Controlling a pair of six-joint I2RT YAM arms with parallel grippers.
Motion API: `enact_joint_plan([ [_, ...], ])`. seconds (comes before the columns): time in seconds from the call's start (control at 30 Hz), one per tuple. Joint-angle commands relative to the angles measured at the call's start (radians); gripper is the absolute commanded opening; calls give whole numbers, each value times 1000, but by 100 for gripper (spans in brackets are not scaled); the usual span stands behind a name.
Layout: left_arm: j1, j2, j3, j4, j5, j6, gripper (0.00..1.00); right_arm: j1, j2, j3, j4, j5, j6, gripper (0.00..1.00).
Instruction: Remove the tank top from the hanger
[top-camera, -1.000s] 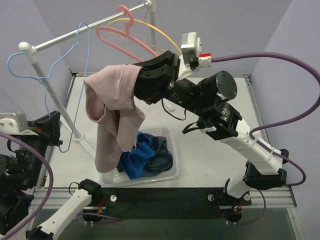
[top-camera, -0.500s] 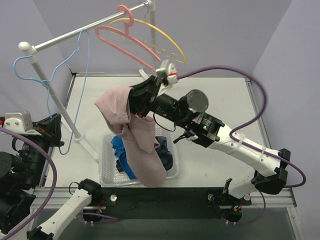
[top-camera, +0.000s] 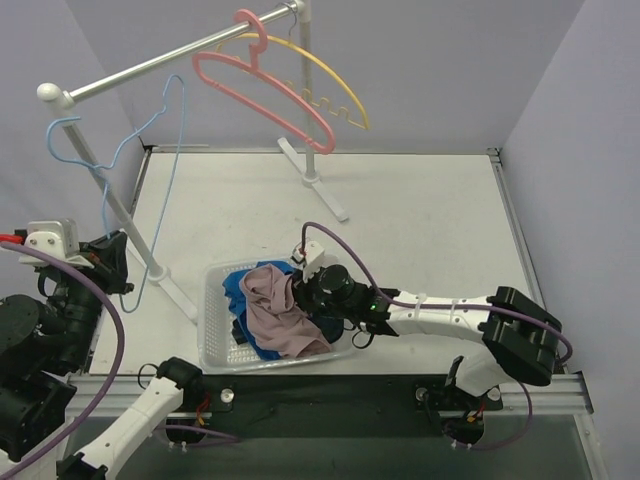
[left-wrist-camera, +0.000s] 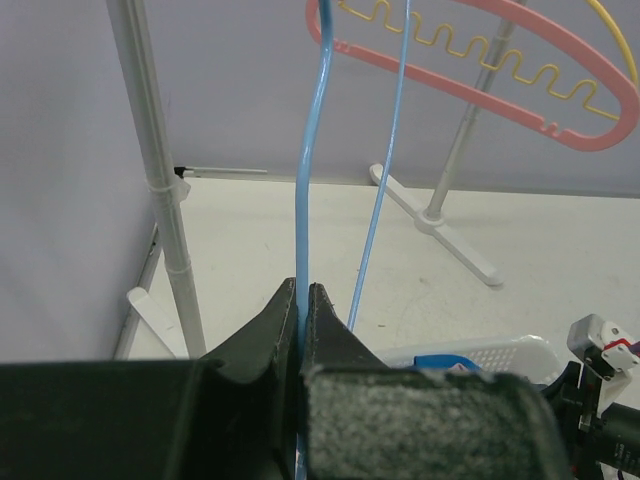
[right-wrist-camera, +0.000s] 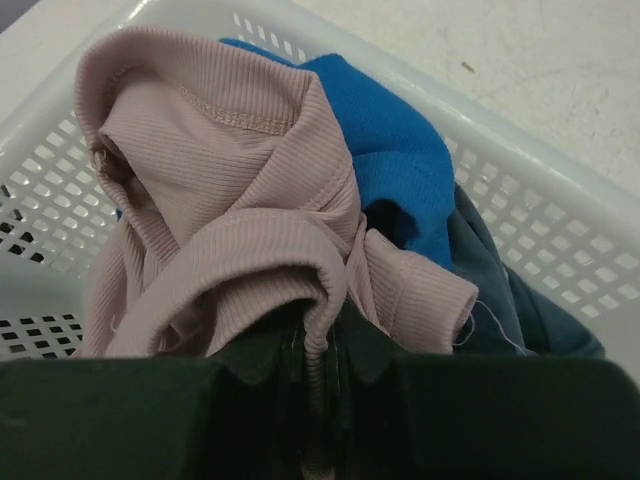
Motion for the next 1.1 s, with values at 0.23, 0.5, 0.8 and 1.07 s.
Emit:
enact_joint_plan([
  [0.23, 1, 56, -22, -94, 14, 10, 0, 1, 31, 168, -370, 86, 149, 46],
  [0.5, 1, 88, -25, -147, -23, 21, 0, 12, -101, 351, -662, -8, 183, 66],
  [0.8, 1, 146, -38, -63, -97, 42, 0, 8, -46, 412, -586, -100, 159, 46],
  [1.07, 1, 223, 5, -6, -153, 65, 0, 12, 126, 225, -379, -98, 218, 34],
])
